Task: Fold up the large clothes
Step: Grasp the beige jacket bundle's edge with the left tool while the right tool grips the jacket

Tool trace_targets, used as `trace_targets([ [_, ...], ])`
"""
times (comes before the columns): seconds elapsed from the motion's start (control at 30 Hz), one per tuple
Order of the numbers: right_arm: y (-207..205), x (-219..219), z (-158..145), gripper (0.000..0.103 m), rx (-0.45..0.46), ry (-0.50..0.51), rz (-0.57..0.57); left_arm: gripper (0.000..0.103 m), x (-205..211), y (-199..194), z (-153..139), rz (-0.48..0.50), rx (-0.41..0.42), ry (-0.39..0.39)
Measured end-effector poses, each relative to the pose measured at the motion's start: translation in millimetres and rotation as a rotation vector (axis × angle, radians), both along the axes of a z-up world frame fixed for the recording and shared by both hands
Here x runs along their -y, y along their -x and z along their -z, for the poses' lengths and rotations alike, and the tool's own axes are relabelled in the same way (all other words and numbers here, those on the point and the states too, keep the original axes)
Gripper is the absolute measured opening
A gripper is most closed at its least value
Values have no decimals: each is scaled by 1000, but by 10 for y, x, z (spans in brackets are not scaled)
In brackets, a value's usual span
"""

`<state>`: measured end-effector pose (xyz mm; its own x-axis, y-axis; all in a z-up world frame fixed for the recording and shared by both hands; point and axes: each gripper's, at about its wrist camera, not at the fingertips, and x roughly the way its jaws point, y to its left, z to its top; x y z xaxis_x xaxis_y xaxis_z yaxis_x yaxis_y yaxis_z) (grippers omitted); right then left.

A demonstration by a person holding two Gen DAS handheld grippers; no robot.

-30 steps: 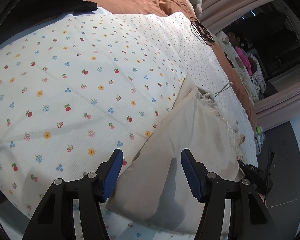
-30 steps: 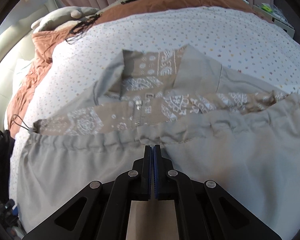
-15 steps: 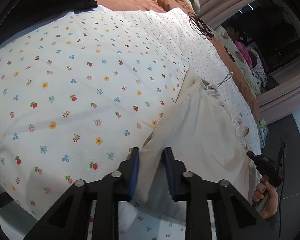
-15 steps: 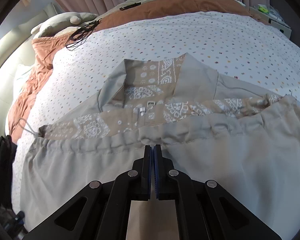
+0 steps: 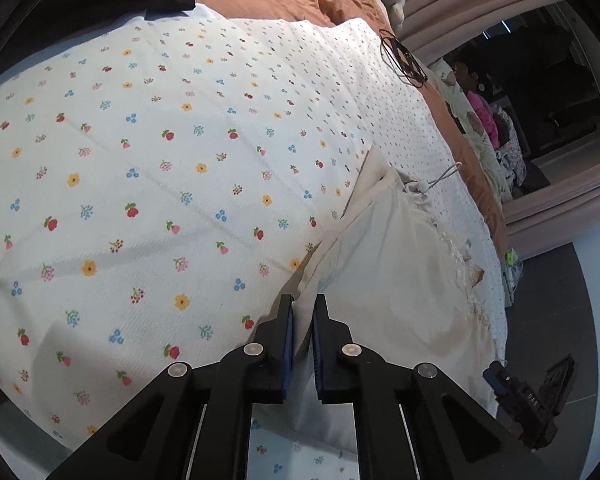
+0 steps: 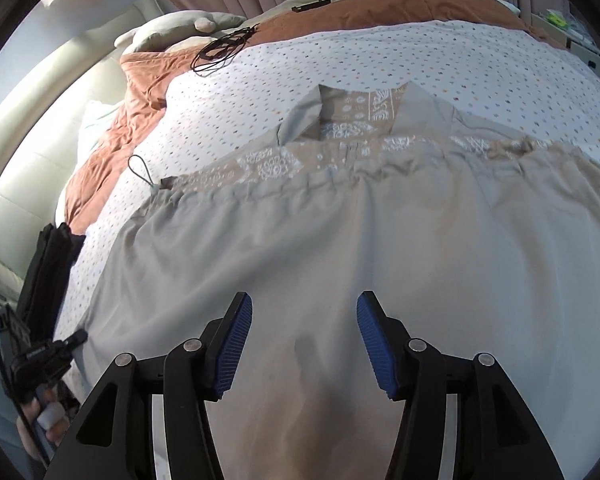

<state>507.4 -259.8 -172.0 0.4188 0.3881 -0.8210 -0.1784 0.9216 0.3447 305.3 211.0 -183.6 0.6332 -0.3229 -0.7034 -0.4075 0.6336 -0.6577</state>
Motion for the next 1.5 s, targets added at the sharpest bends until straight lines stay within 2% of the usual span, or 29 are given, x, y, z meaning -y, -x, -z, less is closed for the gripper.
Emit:
trace_targets([
  [0.1,106,84,32,55,-10,-2,16,35,-48,132,-7,-20,-12,20],
  [0.13,142,109,49,55,-13,2,21,50,-55,179,-7,-26,-2,36],
  [0.17,180,139,67,55,-18,2,28,60,-57,225,-8,-31,8,50],
  [0.47,551,314,2,55,-8,10,67,62,58,392,112,-3,9,177],
  [0.63,778,296,-82,55,6,18,33,62,217,240,253,56,-5,265],
  [0.87,1062,208,-104,45,-20,21,-18,62,307,-18,233,41,-1,240],
  [0.93,1116,179,-55,38,-41,27,-28,62,306,-46,242,32,10,241],
  [1.0,1155,113,53,32,-70,40,-47,60,301,-62,266,29,22,238],
  [1.1,1179,26,223,23,-105,58,-60,43,271,-87,270,14,5,225],
  [1.13,1164,13,280,22,-110,68,-53,32,265,-83,271,11,-1,215],
  [1.23,1071,24,414,13,-139,82,-15,20,273,-45,229,4,22,202],
  [1.33,952,29,464,10,-150,94,0,14,299,-8,77,5,71,171],
  [1.5,733,61,467,7,-140,89,33,9,376,18,-268,9,158,169],
])
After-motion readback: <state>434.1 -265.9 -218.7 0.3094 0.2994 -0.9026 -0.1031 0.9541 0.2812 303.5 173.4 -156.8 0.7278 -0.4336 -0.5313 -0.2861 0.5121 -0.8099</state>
